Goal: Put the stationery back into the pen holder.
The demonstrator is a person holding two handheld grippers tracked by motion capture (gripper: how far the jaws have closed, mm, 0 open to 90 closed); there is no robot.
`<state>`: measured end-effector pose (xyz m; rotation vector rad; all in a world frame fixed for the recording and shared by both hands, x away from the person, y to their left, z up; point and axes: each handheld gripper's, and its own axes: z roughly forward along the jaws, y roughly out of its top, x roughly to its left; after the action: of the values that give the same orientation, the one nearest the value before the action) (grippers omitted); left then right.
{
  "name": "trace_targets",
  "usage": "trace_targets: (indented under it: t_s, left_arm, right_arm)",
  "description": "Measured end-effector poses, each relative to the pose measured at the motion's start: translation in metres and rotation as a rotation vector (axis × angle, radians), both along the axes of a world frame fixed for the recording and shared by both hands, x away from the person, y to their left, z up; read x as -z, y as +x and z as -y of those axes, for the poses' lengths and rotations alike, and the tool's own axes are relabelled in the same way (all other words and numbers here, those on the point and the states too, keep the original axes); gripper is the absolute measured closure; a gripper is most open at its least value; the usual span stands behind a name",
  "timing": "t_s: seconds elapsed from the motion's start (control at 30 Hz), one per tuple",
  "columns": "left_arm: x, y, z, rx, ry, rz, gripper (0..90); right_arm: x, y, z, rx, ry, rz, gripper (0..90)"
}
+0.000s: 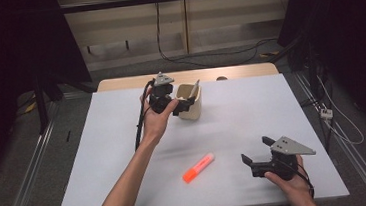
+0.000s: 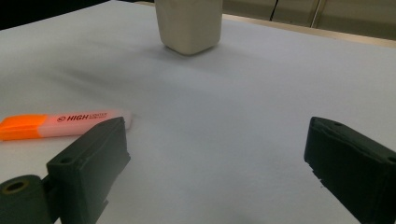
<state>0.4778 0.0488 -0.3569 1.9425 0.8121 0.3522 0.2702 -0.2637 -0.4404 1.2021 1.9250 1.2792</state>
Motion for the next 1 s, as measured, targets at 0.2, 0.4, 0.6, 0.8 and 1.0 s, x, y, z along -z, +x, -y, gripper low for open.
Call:
trace_targets:
  t_s: [0.2, 0.4, 0.6, 0.8, 1.0]
  left_arm:
    - [0.002, -0.012, -0.009, 0.003, 0.044, 0.004, 5.9]
    - [0.002, -0.028, -0.022, 0.005, 0.072, -0.001, 5.7]
    - [0.005, -0.042, -0.032, 0.012, 0.095, -0.005, 5.7]
    - [0.017, -0.054, -0.042, 0.037, 0.142, -0.036, 5.8]
    - [0.027, -0.069, -0.044, 0.076, 0.182, -0.046, 5.9]
  right_arm:
    - [0.000, 0.000, 0.001, 0.005, 0.000, -0.001, 5.6]
    - [0.000, 0.000, 0.000, 0.008, -0.001, -0.002, 5.6]
    - [-0.001, -0.001, -0.001, 0.008, -0.008, 0.000, 5.6]
    - [-0.001, -0.003, -0.003, -0.001, -0.013, -0.005, 5.5]
    - [-0.001, -0.002, -0.003, 0.006, -0.009, -0.008, 5.6]
